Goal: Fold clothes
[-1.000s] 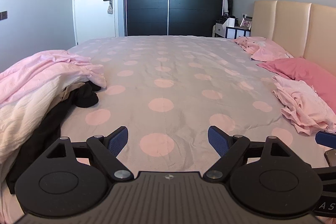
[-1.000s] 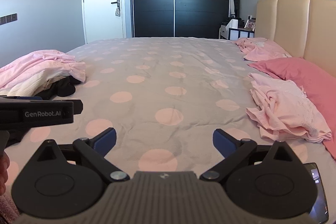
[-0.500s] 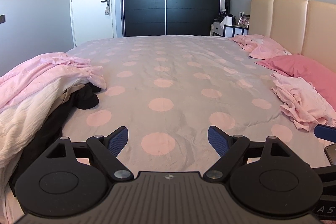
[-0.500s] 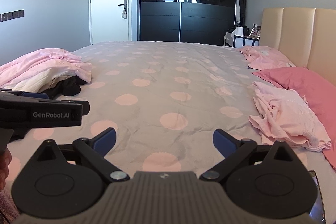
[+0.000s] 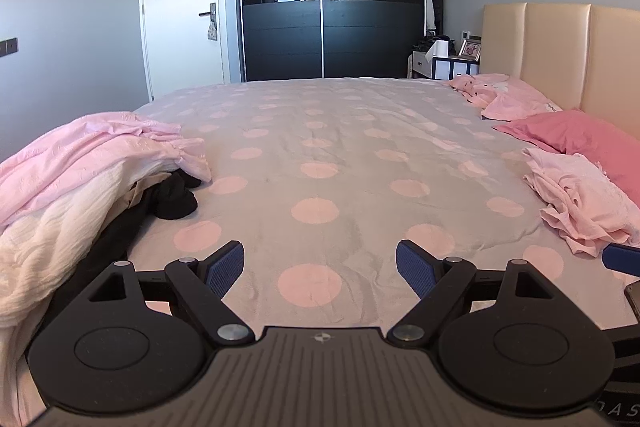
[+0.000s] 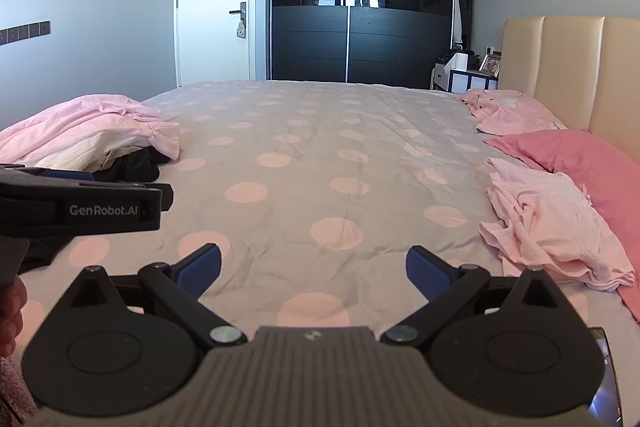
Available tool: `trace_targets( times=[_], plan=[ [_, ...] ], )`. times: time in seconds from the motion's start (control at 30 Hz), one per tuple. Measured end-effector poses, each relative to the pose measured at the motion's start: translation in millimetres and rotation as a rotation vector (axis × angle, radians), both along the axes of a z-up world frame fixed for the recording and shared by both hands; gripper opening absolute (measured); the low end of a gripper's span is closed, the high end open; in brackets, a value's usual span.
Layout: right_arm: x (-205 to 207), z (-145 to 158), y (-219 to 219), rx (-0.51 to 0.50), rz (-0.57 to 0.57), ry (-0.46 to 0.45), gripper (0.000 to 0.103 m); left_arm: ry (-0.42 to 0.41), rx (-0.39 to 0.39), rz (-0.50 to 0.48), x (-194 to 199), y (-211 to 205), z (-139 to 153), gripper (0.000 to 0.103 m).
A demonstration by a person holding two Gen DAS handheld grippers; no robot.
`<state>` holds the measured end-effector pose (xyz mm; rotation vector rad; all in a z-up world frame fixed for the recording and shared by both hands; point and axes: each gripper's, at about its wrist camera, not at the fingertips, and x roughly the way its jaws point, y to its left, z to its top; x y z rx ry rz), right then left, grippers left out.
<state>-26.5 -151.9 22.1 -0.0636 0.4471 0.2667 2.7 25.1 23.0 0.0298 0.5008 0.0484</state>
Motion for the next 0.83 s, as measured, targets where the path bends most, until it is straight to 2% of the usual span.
trace_targets(
  times=[0.3,0.83],
  plan=[
    [0.5,-2.2,1.0,-0.009,0.005,0.002,0.100,0.027,-0.001,0.000,2.6,0.1,-3.1,0.084],
    [1.5,-5.6,1.0,-0.014,0.013,0.005,0.100,0.026,0.015,-0.013,3.7,-2.8,-5.0,0.084]
  ],
)
